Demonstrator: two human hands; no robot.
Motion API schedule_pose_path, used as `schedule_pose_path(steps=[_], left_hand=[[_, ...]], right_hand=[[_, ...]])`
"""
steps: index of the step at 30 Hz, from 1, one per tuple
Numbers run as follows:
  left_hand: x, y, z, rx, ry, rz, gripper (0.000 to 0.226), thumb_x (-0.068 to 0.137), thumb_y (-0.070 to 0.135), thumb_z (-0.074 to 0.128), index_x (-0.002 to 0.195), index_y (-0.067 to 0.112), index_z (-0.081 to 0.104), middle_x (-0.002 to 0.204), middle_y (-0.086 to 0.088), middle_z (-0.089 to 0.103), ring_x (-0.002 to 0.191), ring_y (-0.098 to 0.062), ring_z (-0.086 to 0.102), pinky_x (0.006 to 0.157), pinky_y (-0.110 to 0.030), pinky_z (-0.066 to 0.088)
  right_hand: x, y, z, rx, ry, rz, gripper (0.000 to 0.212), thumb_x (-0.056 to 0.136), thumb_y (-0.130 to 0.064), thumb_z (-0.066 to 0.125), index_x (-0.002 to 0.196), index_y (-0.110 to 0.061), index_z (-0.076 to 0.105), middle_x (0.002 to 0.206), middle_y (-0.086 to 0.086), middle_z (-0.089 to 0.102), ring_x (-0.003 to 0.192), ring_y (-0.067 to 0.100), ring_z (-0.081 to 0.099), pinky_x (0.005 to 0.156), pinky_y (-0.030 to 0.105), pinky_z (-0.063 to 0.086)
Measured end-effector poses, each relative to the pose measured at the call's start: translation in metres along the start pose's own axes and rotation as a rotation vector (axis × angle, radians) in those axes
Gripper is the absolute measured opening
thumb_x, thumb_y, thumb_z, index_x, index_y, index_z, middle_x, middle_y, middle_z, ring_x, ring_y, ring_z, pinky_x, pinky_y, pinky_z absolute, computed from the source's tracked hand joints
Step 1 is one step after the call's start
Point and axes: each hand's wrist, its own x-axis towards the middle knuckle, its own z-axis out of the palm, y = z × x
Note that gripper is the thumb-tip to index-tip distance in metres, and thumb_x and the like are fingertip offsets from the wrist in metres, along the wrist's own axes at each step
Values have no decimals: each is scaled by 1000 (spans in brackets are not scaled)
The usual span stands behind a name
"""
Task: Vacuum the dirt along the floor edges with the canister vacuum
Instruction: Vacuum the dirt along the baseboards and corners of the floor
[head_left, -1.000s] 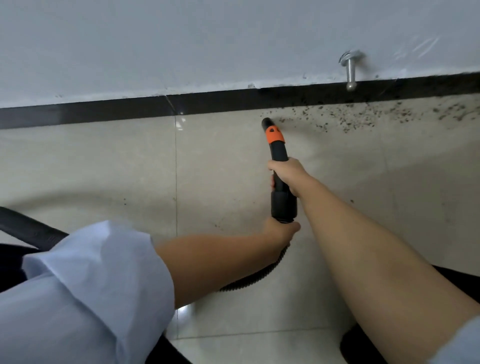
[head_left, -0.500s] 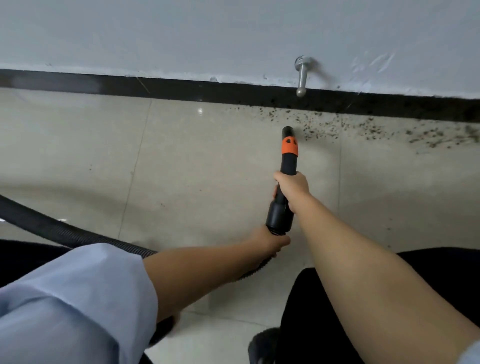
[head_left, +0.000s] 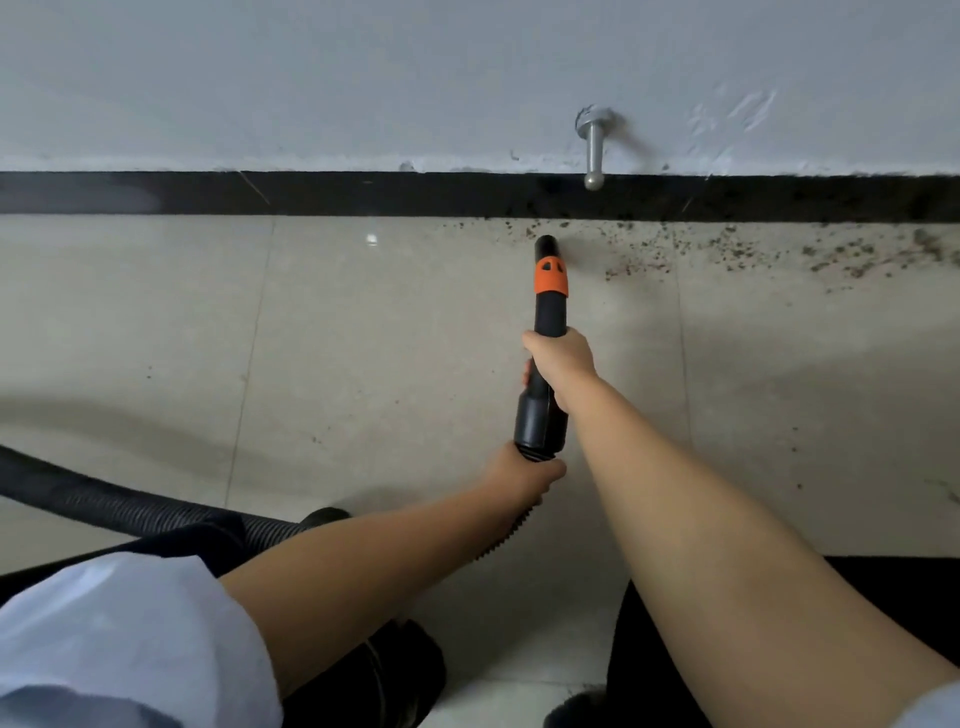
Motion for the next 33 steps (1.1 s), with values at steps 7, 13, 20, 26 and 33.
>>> schedule_pose_path(steps=[7, 13, 20, 26, 33], left_hand=[[11, -1, -16, -113, 53, -13, 13, 81, 12, 61, 90, 13, 52, 72, -5, 50, 60, -16, 46, 56, -26, 43], [16, 1, -36, -141, 122, -33, 15, 81, 10, 60, 94, 9, 52, 77, -8, 51, 59, -15, 47, 54, -24, 44], [21, 1, -55, -157, 190, -46, 17, 79, 11, 63, 93, 8, 54, 80, -12, 55, 67, -20, 51, 62, -30, 48], [24, 9, -46, -63, 140, -48, 18, 80, 9, 60, 97, 7, 54, 75, -6, 53, 61, -15, 49, 57, -26, 46], [24, 25, -15, 28, 21, -31, 27, 79, 11, 64, 105, 8, 55, 82, -8, 55, 67, -19, 51, 63, -29, 48]], right_hand=[[7, -15, 33, -112, -76, -31, 15, 83, -8, 54, 96, -9, 47, 60, 7, 51, 42, 19, 48, 47, 26, 45], [11, -23, 60, -180, -151, -42, 18, 82, -9, 54, 99, -11, 48, 60, 4, 53, 42, 16, 50, 47, 23, 45], [15, -29, 81, -180, -242, -62, 21, 83, -9, 55, 102, -11, 47, 59, 4, 52, 43, 16, 50, 49, 23, 43], [18, -27, 57, -80, -122, -35, 18, 83, -9, 54, 100, -10, 48, 60, 6, 52, 41, 17, 49, 45, 23, 43], [25, -24, 9, 25, -5, 2, 17, 83, -8, 55, 97, -10, 46, 62, 7, 51, 45, 19, 49, 47, 24, 45]])
